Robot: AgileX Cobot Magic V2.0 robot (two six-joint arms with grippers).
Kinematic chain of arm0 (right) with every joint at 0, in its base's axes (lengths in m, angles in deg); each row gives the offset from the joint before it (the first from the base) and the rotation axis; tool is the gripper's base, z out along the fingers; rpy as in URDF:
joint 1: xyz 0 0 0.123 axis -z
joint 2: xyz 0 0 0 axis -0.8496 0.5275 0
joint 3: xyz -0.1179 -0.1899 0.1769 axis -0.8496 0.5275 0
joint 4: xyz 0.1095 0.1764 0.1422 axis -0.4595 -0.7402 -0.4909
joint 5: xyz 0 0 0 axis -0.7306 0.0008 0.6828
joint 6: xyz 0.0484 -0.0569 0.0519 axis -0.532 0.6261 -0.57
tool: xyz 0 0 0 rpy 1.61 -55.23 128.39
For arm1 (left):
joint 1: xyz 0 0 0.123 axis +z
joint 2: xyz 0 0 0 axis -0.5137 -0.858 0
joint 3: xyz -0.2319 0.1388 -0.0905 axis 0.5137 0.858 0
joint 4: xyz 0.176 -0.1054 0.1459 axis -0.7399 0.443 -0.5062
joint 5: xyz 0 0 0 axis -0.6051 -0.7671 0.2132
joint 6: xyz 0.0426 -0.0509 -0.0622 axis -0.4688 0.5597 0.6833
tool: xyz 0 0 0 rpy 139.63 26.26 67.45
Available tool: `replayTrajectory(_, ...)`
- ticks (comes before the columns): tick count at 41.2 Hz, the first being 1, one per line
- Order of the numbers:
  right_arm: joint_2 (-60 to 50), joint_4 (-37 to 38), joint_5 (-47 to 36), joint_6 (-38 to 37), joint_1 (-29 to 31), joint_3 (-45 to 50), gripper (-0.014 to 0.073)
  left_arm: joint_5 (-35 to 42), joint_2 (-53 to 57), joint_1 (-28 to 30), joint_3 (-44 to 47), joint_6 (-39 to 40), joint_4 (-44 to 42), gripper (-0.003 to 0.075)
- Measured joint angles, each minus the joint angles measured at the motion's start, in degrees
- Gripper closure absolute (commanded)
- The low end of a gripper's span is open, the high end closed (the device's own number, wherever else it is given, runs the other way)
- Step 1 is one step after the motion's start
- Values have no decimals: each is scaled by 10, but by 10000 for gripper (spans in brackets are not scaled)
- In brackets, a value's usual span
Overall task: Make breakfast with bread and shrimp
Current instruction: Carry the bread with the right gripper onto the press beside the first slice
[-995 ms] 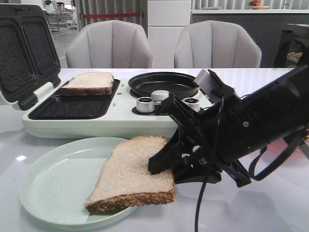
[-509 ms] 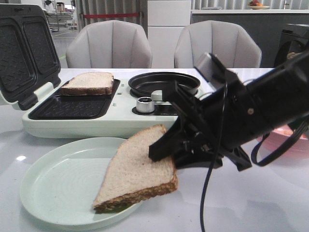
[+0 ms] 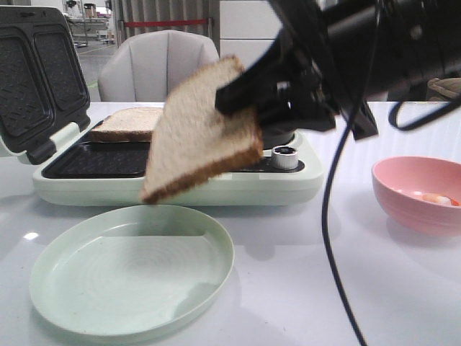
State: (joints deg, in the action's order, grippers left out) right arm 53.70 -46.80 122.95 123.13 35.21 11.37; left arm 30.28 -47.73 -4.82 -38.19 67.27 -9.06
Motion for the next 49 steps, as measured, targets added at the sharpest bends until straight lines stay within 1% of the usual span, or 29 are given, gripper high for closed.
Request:
replayTrajectory(9, 42, -5, -6, 0, -18, -87, 405, 0, 0, 0, 0, 0, 0, 239)
replayTrajectory(18, 150, -13, -17, 0, -43, -214, 405, 0, 0, 0, 0, 0, 0, 239)
replayTrajectory(26, 244, -18, -36, -19, -59, -328, 405, 0, 0, 0, 0, 0, 0, 239)
replayTrajectory(33, 318, -20, -42, -32, -75, -401, 405, 0, 0, 0, 0, 0, 0, 239)
replayTrajectory(40, 370, -20, -44, -42, -85, -439, 405, 0, 0, 0, 0, 0, 0, 239)
replayTrajectory(44, 384, -19, -49, -48, -86, -445, 396, 0, 0, 0, 0, 0, 0, 239)
replayTrajectory(46, 388, -15, -51, -50, -86, -446, 373, 0, 0, 0, 0, 0, 0, 239)
replayTrajectory(49, 389, -8, -55, -50, -86, -446, 300, 0, 0, 0, 0, 0, 0, 239)
